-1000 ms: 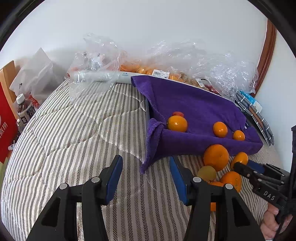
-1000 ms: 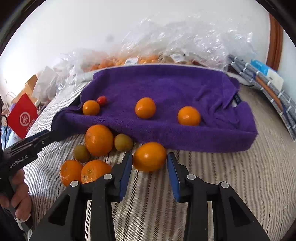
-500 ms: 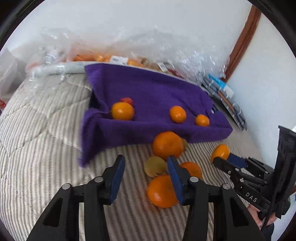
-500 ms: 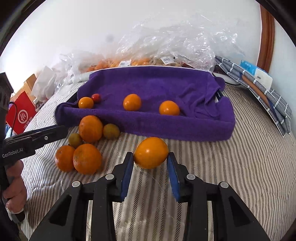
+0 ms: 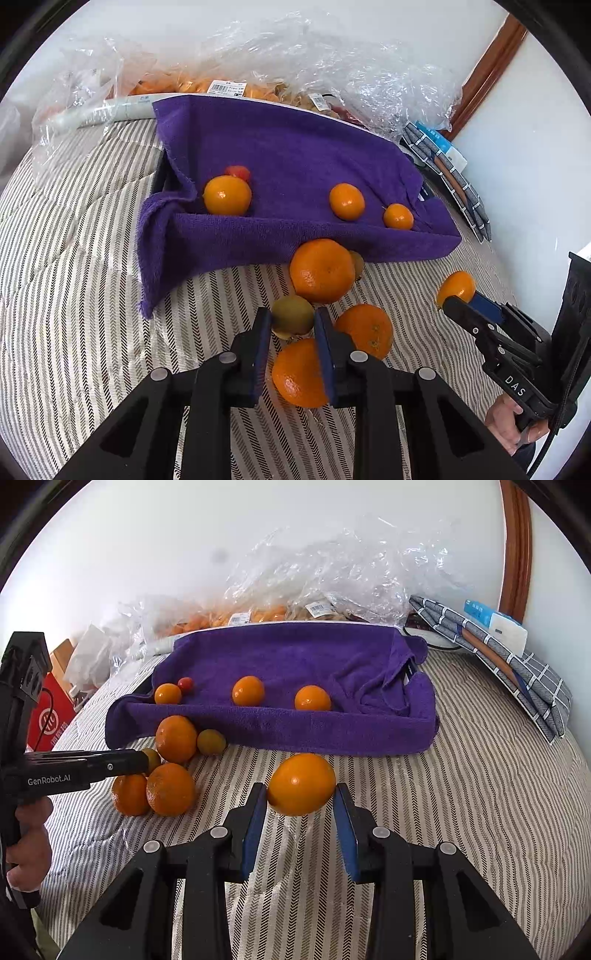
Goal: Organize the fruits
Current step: 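Grasp an orange with the right gripper while the left gripper grasps a greenish fruit, then lower both fruits onto the purple towel and open both grippers, then grasp a large orange with the right gripper while the left gripper grasps another orange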
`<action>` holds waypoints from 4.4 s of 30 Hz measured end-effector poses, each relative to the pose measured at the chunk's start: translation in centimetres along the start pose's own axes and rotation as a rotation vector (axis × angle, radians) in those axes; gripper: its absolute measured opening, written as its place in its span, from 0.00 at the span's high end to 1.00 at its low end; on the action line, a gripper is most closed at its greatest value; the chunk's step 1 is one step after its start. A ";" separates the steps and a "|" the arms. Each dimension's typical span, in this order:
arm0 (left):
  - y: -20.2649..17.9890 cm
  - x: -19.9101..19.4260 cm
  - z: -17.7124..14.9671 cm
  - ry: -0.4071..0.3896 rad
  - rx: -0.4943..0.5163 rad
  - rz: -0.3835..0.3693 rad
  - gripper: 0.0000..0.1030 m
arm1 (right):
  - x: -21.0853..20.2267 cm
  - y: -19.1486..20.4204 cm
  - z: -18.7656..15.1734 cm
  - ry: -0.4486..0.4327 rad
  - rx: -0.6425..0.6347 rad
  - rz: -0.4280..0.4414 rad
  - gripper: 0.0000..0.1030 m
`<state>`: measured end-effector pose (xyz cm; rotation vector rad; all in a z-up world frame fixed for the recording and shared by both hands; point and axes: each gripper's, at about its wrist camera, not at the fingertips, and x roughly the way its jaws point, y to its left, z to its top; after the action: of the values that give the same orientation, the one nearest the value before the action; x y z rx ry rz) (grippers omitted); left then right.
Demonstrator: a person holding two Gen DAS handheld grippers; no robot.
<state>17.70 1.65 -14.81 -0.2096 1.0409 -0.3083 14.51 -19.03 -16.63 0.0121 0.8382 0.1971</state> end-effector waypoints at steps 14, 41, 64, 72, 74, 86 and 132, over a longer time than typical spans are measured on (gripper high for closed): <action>2.6 -2.0 0.3 -0.072 -0.054 0.000 0.94 | -0.9 -0.9 2.4 -0.048 0.027 -0.005 0.64; 0.6 -2.2 5.0 -0.204 -0.011 0.058 0.74 | 1.2 -3.0 7.9 -0.078 -0.028 -0.081 0.64; -2.5 4.3 5.6 -0.176 0.127 0.123 0.74 | 7.4 -4.0 7.4 0.031 -0.051 -0.110 0.56; -1.7 2.2 4.7 -0.232 0.085 0.101 0.67 | 4.7 -3.2 8.0 -0.044 -0.045 -0.122 0.53; -1.5 1.2 4.3 -0.260 0.083 0.105 0.64 | 2.9 -2.8 8.0 -0.066 -0.018 -0.102 0.53; 3.4 -4.6 -1.8 -0.317 0.005 0.160 0.57 | -1.2 2.8 3.6 -0.030 -0.006 0.004 0.53; 0.6 -3.1 -4.6 -0.132 0.088 -0.008 0.40 | -2.3 0.6 -2.8 -0.009 0.024 -0.034 0.59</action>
<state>12.33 3.13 -14.77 -0.1527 0.8940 -0.3422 10.83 -19.07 -16.75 0.0209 0.8310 0.1550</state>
